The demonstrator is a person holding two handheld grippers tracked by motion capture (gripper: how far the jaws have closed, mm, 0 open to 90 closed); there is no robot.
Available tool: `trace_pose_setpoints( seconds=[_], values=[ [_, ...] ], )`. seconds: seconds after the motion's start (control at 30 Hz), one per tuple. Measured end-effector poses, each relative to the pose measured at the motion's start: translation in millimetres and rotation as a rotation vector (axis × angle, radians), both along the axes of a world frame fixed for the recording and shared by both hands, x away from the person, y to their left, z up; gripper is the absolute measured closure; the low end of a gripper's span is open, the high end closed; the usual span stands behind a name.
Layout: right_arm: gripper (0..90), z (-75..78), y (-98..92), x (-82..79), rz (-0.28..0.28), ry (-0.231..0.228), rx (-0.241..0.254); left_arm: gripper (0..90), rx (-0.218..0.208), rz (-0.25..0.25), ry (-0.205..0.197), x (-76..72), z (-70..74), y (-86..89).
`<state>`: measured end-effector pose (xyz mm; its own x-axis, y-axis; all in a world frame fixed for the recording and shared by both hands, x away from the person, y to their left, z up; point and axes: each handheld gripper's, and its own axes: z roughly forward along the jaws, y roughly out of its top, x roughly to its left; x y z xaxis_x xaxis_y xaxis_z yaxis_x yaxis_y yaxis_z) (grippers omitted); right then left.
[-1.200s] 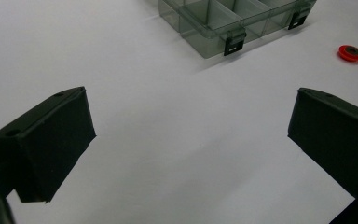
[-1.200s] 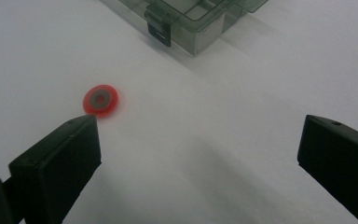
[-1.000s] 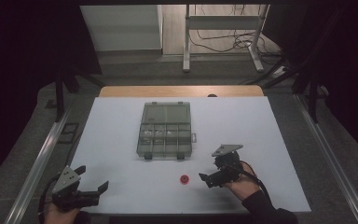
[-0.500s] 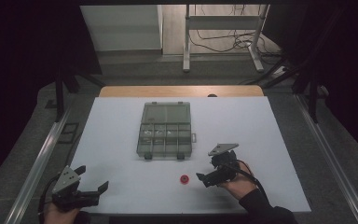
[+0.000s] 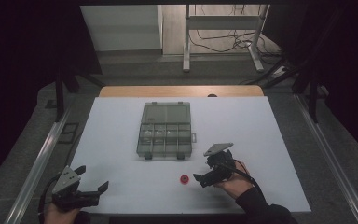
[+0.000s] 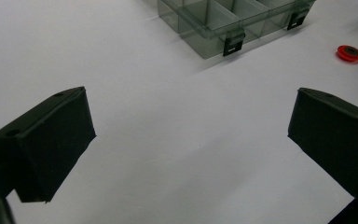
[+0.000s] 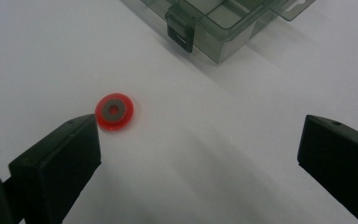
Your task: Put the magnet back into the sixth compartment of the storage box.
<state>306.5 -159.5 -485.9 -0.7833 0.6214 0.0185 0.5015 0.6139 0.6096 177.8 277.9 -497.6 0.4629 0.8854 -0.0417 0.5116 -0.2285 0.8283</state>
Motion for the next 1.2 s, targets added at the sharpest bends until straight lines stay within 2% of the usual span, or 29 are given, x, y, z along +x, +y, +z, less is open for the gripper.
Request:
trace_pose_setpoints(
  seconds=[0.53, 1.2],
  values=[
    [0.0, -2.5, 11.7, 2.4, 0.03, 0.008, -0.017, 0.7, -0.002, -0.003, 0.002, 0.4, -0.1, 0.2],
    [1.7, -10.5, 34.6, 3.3, 0.075, 0.024, -0.074, 0.7, -0.007, -0.004, -0.002, 0.0, 0.0, 0.7]
  ],
)
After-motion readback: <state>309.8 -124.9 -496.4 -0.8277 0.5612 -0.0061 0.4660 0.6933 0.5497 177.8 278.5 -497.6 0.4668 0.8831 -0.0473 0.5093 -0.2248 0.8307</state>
